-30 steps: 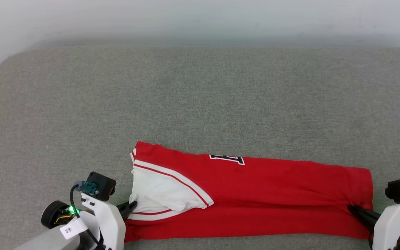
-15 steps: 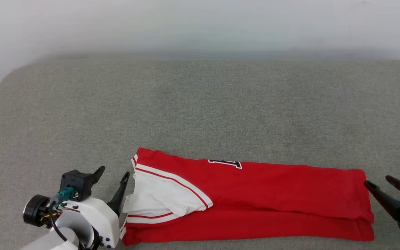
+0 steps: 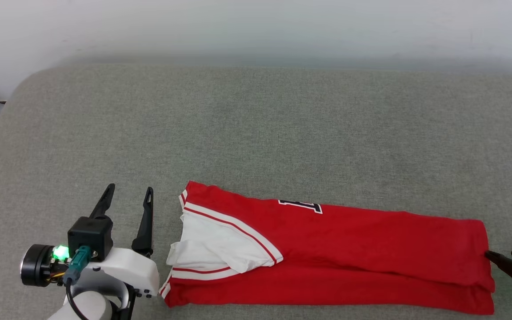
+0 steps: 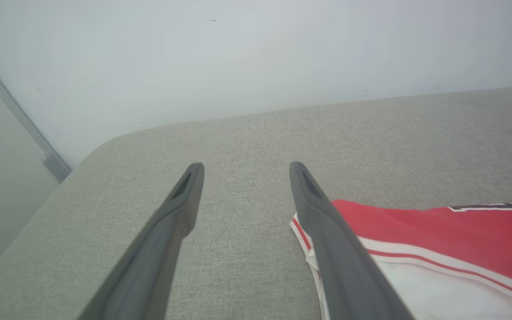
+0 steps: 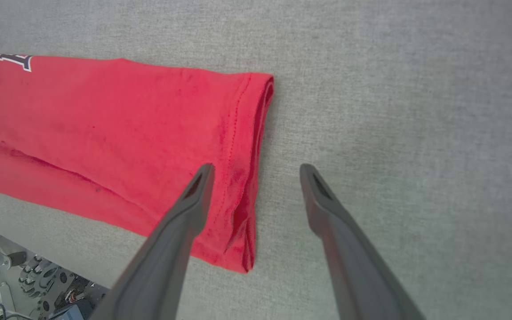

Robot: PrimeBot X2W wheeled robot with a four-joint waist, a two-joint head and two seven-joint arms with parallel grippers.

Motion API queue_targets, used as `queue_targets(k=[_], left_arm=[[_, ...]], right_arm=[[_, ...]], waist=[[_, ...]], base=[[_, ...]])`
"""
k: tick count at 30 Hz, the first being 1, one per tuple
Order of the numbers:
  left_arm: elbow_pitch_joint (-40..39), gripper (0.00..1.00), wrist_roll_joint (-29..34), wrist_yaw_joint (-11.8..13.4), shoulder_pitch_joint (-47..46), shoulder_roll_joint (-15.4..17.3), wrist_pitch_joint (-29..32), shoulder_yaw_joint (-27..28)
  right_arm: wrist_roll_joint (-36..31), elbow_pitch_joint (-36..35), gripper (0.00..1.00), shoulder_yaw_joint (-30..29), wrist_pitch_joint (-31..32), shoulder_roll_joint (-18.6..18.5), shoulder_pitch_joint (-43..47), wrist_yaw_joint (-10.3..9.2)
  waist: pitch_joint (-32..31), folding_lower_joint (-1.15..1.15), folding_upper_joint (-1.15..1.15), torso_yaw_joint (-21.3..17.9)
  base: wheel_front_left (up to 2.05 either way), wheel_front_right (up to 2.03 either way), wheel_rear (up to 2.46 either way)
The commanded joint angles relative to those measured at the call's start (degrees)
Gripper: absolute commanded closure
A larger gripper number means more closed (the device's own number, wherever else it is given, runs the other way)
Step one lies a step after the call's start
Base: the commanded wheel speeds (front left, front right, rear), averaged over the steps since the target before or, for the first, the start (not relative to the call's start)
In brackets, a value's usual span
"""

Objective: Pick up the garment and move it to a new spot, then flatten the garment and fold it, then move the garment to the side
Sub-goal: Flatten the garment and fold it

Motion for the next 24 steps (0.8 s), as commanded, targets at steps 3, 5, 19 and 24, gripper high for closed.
queue_targets(k=[3,5,19,24], left_arm=[[-0.3,0.0,3.4,-0.3,2.4,-1.9,-0.4,3.0],[-0.3,0.0,6.0,-0.7,3.9,-3.2,-0.4,5.3],[-1.3,0.0,19.3,-6.6,12.9,-14.8,-0.4,21.0],[-1.8,0.0,23.7,-9.4,15.8,-19.5,-0.4,25.9]], right_arm=[[0.3,1.5,0.0,0.5,1.0,1.5,-1.5,-0.03],[0.3,2.6,0.0,1.1,1.8,2.3,-2.1,-0.03],[0.6,7.2,0.0,8.3,-0.5,8.5,-3.1,0.05],[1.5,8.0,0.0,10.8,-2.3,9.0,-2.6,0.06]], waist=[[1.0,0.0,0.0,0.8],[1.5,0.0,0.0,1.2],[3.1,0.0,0.0,3.1],[2.6,0.0,0.0,3.4]], base=[[0.0,0.0,0.0],[0.0,0.0,0.0],[0.0,0.0,0.0],[0.0,0.0,0.0]])
